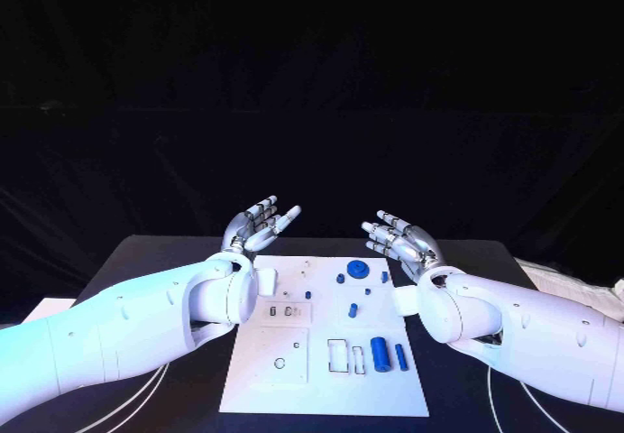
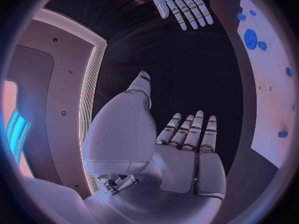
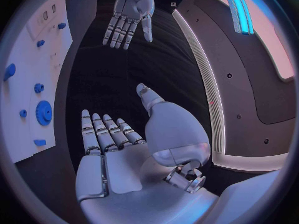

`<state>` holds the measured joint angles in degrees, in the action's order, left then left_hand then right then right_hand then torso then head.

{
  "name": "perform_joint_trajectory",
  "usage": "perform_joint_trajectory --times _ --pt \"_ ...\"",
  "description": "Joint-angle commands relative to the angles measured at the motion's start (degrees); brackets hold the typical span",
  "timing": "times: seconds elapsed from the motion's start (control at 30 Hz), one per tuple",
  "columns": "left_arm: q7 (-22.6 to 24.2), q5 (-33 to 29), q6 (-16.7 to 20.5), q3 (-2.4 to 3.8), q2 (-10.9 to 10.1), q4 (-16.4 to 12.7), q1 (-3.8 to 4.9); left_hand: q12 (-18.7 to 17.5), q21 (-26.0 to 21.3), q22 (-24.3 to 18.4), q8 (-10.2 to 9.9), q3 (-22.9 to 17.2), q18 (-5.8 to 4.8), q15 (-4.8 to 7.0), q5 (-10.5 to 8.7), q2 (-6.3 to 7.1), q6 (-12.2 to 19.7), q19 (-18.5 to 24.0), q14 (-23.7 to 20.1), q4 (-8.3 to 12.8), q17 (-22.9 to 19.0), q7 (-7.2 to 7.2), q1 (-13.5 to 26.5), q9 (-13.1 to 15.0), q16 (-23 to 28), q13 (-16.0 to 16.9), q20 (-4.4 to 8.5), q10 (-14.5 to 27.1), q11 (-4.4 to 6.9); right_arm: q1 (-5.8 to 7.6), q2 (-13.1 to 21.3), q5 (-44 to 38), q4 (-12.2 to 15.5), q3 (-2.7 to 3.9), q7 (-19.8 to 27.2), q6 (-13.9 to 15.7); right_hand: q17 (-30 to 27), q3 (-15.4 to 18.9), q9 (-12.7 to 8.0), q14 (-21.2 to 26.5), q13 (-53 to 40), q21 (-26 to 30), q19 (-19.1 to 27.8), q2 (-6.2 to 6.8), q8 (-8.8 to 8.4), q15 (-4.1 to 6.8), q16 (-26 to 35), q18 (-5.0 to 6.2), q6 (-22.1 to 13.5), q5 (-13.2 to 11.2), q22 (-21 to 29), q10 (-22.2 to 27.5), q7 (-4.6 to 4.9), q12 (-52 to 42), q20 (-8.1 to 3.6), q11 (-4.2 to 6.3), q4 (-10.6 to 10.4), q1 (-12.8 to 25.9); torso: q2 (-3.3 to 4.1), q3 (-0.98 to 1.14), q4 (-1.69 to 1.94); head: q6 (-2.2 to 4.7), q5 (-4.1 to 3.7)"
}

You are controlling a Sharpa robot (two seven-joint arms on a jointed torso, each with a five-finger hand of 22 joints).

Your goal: Assemble the parts on the task board

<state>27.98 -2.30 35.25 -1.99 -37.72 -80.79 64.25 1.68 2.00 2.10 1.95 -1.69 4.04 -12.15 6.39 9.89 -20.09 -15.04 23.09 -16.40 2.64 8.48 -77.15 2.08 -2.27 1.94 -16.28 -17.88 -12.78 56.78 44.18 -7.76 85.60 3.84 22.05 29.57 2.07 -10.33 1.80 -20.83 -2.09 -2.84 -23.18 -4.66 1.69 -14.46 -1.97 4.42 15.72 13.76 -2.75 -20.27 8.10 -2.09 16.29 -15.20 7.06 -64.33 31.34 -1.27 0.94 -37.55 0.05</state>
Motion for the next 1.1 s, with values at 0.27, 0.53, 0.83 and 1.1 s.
perform_joint_trajectory --times 0.27,0.53,0.83,1.1 --pt "2.7 -1.8 -5.2 0.02 -1.7 0.7 -0.05 5.8 9.4 4.2 5.1 -3.6 6.17 2.06 -0.31 -5.73 -27.8 -29.8 29.0 1.8 2.9 5.89 -4.8 2.4 -7.4 2.2 0.15 -33.6 0.76 -0.41 0.5 -24.7 -3.7 0.96 -1.6 -5.0 1.6 -3.9 2.1 -33.8 -1.5 -7.1 -21.5 0.21 3.91 4.57 -5.2 6.05 30.4 -1.1 -2.6 -32.9 6.38 -4.2 0.11 3.49 6.5 -9.9 0.90 -0.18 0.35 -0.92 -0.68" --pt "3.3 -1.8 -5.1 0.05 -4.8 -3.5 -0.05 6.7 13.0 5.1 6.2 -3.0 6.58 5.33 -0.16 -7.31 -35.3 -39.3 39.3 4.0 5.0 3.81 -5.0 2.2 -9.7 2.2 3.01 -42.3 3.51 0.10 1.3 -36.8 -4.0 1.87 -4.2 -3.7 1.6 -6.7 2.0 -39.3 -1.4 -8.7 -24.9 1.46 3.07 6.12 -4.6 6.21 37.4 -2.1 -2.7 -37.8 5.29 -2.7 -1.12 4.77 7.6 -9.3 2.74 -0.25 0.30 -0.45 -1.42" --pt "3.0 -3.2 -6.6 0.51 -8.1 -9.6 0.02 6.1 12.9 4.9 5.9 -3.2 6.53 5.47 -0.06 -7.51 -35.6 -39.7 39.7 4.5 5.2 3.62 -5.4 1.9 -9.2 2.0 3.20 -42.6 3.65 1.36 1.9 -55.8 -4.2 2.79 -11.4 -4.9 1.9 -7.7 2.1 -43.9 -1.6 -10.2 -27.9 3.28 2.63 7.58 -4.6 6.27 40.5 -2.9 -3.0 -42.1 4.27 -2.1 -2.47 6.03 8.1 -9.3 5.04 -0.58 1.16 -0.05 -2.59" --pt "2.1 -4.5 -9.4 0.76 -9.8 -14.1 0.12 5.8 12.8 4.8 5.7 -3.2 6.53 5.52 -0.06 -7.62 -35.9 -40.0 40.0 4.7 5.4 3.71 -5.4 1.9 -8.9 1.9 3.26 -43.0 3.66 3.21 1.5 -72.7 -5.0 3.46 -20.5 -7.2 2.6 -8.5 2.1 -49.6 -1.6 -12.7 -31.7 5.24 2.51 9.64 -5.2 6.23 43.8 -3.8 -3.7 -47.2 2.81 -1.8 -4.42 7.76 7.4 -8.9 6.95 -0.96 2.51 0.57 -4.21"
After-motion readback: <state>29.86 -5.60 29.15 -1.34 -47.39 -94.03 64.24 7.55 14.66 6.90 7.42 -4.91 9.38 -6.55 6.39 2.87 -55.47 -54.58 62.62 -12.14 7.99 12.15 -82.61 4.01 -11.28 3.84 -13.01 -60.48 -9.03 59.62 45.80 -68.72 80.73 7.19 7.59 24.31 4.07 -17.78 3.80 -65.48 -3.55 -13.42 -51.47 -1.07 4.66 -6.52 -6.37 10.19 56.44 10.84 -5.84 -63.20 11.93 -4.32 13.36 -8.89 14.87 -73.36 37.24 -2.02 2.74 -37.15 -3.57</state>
